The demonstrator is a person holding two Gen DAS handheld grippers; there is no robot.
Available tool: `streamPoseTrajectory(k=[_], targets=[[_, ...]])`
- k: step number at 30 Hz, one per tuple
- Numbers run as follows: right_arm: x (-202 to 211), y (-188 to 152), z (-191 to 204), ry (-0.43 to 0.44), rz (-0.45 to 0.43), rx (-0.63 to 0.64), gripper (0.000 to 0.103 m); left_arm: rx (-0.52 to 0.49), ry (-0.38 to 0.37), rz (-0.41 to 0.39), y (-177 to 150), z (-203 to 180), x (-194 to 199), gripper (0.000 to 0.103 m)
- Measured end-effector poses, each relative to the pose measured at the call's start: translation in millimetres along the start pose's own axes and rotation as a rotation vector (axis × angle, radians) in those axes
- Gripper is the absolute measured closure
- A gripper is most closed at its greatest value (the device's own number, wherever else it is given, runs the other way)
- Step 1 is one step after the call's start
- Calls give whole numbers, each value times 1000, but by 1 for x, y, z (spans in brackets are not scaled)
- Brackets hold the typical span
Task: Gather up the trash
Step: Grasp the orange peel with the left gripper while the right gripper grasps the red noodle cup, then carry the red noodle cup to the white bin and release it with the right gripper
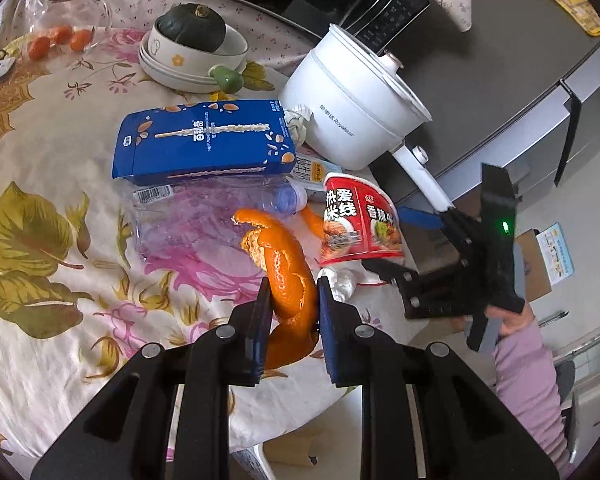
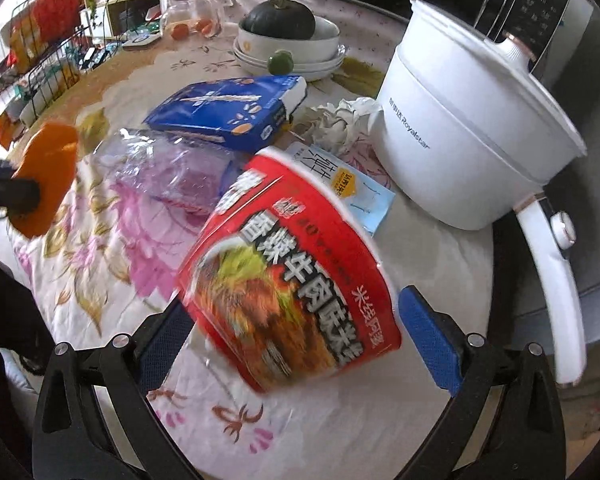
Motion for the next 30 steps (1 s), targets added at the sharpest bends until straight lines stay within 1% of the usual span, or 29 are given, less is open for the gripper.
streamPoseTrajectory(k=[5, 9, 11, 14, 16, 20, 26, 30], targets=[[-11, 3, -12, 30, -11, -67, 7, 15, 10, 2, 2, 7, -1, 81], [-26, -4, -17, -2, 31, -91, 7, 29, 9, 13, 2, 12, -3, 81], [-31, -8, -21, -4, 32, -131, 7, 37, 0, 21, 1, 12, -4, 80], [-29, -13, -32, 42, -31, -251, 11, 32, 2, 19, 1, 11, -4, 80], [-29, -16, -35, 55, -70, -307, 13, 36, 3, 18, 1, 12, -4, 80], [-28, -22, -36, 61, -139, -377, 18, 41, 3, 18, 1, 12, -4, 80], [-22, -28, -39, 70, -188, -439, 18, 35, -6, -2, 2, 11, 1, 80], [-10, -26, -37, 44, -232, -481, 18, 37, -14, -23, 4, 10, 5, 80]])
Point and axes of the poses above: each gripper's, at about its wrist camera, not at the fingertips, and x roughly against the way its jaws point, z to its left, y to its top, the point moved 3 cm from there along -x, roughly the way its jaws point, and after that the axes turned 3 degrees about x, right-handed, at the moved point
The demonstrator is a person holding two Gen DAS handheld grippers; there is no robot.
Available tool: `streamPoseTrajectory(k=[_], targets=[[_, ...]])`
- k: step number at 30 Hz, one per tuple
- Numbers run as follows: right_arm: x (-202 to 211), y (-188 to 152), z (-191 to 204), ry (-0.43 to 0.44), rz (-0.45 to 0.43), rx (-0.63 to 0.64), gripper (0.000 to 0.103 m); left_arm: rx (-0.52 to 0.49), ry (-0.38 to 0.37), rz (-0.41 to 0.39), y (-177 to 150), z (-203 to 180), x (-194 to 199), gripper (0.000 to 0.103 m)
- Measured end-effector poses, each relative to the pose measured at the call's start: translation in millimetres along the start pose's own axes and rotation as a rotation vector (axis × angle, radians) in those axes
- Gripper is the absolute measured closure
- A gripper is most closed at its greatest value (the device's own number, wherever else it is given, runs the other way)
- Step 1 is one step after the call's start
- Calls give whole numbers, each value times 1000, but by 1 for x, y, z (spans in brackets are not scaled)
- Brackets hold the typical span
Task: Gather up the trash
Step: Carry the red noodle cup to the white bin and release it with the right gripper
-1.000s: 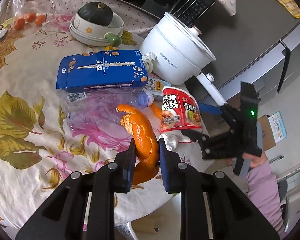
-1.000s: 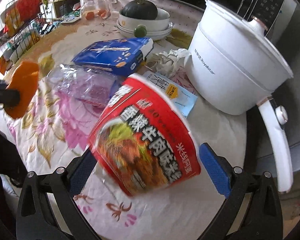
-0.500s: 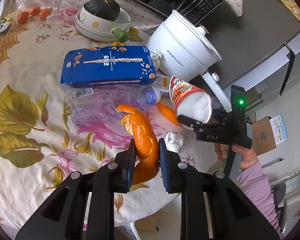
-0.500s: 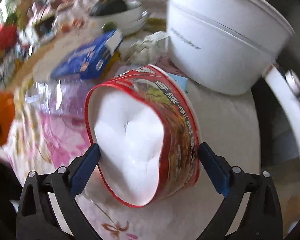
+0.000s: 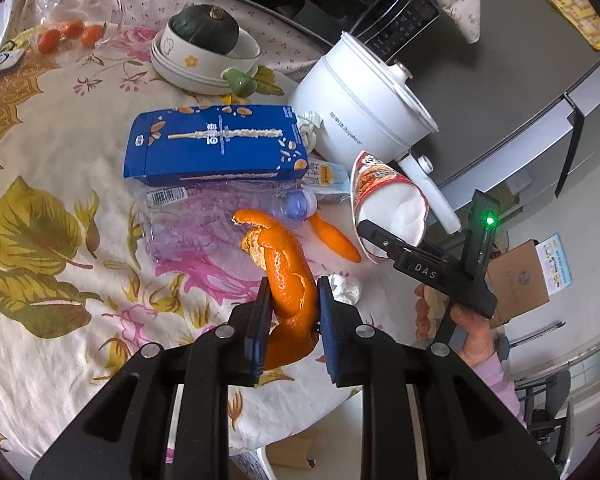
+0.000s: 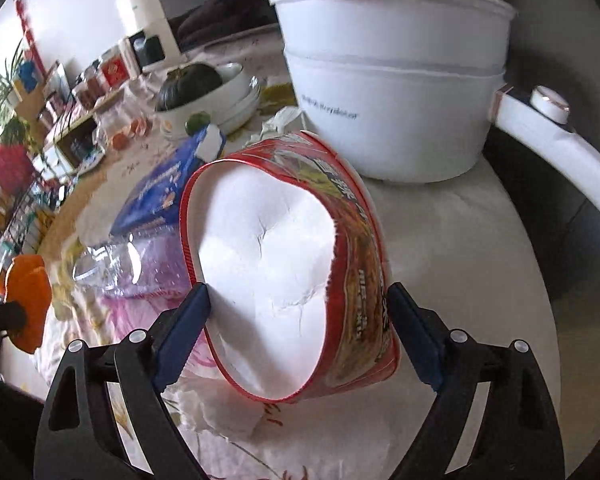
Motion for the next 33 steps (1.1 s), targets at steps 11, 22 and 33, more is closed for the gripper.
streamPoseTrajectory(k=[11, 22, 33], targets=[[73, -5, 19, -70, -181, -103, 18, -24, -35, -71, 0, -14, 14, 80], [140, -65, 61, -162, -215, -141, 17, -83, -93, -126, -13, -36, 31, 80], [158, -162, 87, -148, -43, -262, 12, -160, -117, -121, -35, -55, 42, 80]])
Point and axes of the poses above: each gripper's, at about its wrist camera, not at the fingertips, and x roughly against the way its jaws point, z to its left, y to its top, the point moved 3 cm from there along -x, roughly the way its jaws point, and after that the axes turned 3 degrees about x, right-handed, at the moved point
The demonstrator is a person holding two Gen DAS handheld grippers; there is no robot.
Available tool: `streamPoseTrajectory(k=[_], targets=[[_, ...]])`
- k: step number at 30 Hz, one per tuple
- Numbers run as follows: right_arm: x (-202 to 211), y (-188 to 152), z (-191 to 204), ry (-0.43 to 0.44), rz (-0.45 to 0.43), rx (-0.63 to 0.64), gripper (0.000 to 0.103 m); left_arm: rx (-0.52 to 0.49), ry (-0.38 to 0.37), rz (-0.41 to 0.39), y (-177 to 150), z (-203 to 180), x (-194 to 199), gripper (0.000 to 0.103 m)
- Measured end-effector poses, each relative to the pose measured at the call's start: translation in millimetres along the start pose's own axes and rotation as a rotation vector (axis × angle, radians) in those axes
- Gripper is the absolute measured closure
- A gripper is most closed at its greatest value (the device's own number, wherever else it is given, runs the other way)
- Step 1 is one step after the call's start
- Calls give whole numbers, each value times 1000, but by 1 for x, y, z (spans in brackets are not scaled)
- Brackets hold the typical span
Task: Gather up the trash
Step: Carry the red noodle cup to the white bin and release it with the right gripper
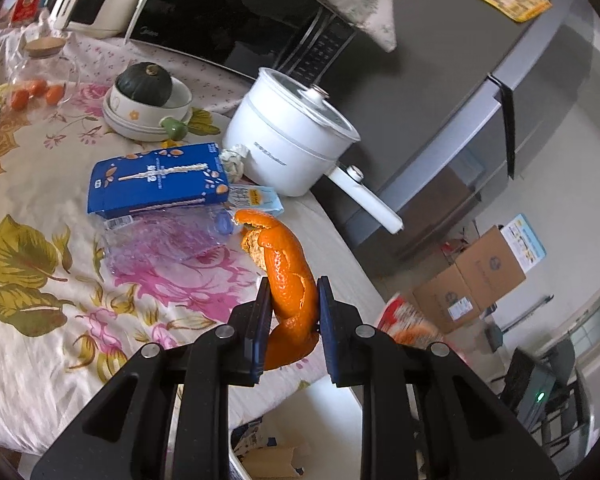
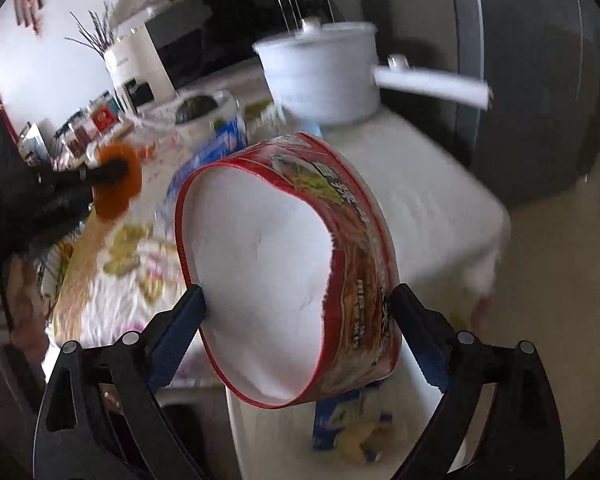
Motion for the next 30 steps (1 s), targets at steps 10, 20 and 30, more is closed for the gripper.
streamPoseTrajectory(k=[10, 20, 30], targets=[[-2, -44, -1, 37, 129, 3, 7, -50, -17, 49, -25, -18, -4, 80], [19, -37, -22, -123, 13, 9, 7, -81, -36, 75, -38, -34, -10, 80], [62, -16, -58, -570, -261, -1, 7, -190, -38, 93, -56, -68, -15, 80]])
Point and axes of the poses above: each gripper's, at about its wrist camera, not at the fingertips, and x roughly against the way its jaws point, z to its left, y to its top, the point moved 3 cm from there along -x, roughly the way its jaws point, and after that the axes turned 3 degrees about x, right-handed, at the moved point
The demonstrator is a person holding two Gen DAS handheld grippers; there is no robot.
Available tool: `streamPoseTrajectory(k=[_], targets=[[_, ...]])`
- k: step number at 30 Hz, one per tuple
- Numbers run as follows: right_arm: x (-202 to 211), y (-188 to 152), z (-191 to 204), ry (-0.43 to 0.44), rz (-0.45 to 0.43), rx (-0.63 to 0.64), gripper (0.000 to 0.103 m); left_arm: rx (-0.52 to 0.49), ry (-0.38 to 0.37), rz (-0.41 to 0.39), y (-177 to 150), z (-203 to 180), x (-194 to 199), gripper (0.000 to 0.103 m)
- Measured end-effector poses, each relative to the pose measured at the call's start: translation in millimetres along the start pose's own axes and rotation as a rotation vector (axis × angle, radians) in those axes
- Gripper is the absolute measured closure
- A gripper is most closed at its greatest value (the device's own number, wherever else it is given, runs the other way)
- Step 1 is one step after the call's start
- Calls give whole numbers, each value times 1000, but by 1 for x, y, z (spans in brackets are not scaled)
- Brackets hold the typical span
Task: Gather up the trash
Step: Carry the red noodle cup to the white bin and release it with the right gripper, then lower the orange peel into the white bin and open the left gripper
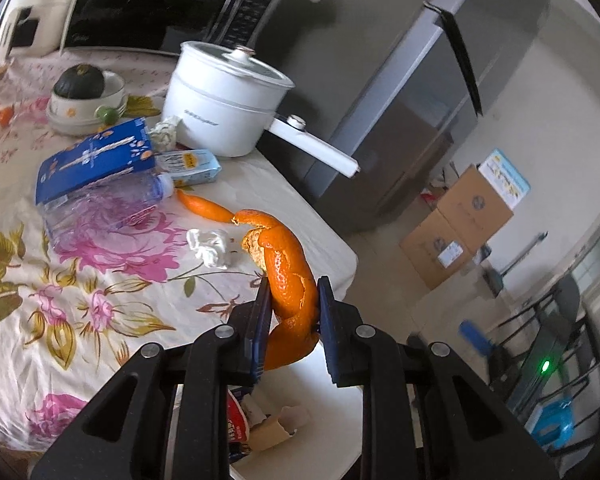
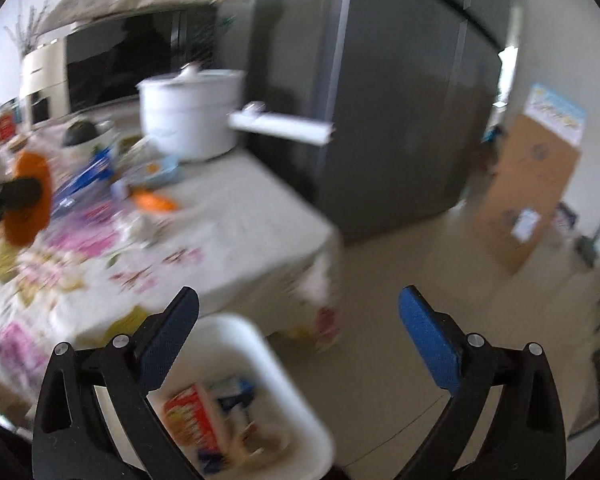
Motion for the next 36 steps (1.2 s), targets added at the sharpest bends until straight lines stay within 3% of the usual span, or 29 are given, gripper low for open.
streamPoseTrajectory(k=[6, 17, 22, 29, 36], targets=[[-5, 5, -19, -70, -7, -51, 7, -79, 19, 26, -14, -20, -10, 79], [-3, 4, -23, -106, -8, -56, 7, -153, 48, 114, -39, -37, -34, 76], [-5, 3, -26, -110, -2, -70, 7, -168, 54, 116, -43, -41, -34, 59], [-7, 2, -24, -96, 15, -70, 7, -163, 70, 124, -43, -39, -36, 54], [-8, 5, -19, -81, 14, -75, 7, -136, 114, 93, -40, -30, -33, 25]])
Point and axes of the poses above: each gripper's, at about its wrist camera, not at the fingertips, and x roughly against the way its jaws point, z to its left, y to its top, the point moved 3 cm from there along -x, roughly the way its jaws point, and after that the axes turned 3 degrees about x, right-handed, at the moved point
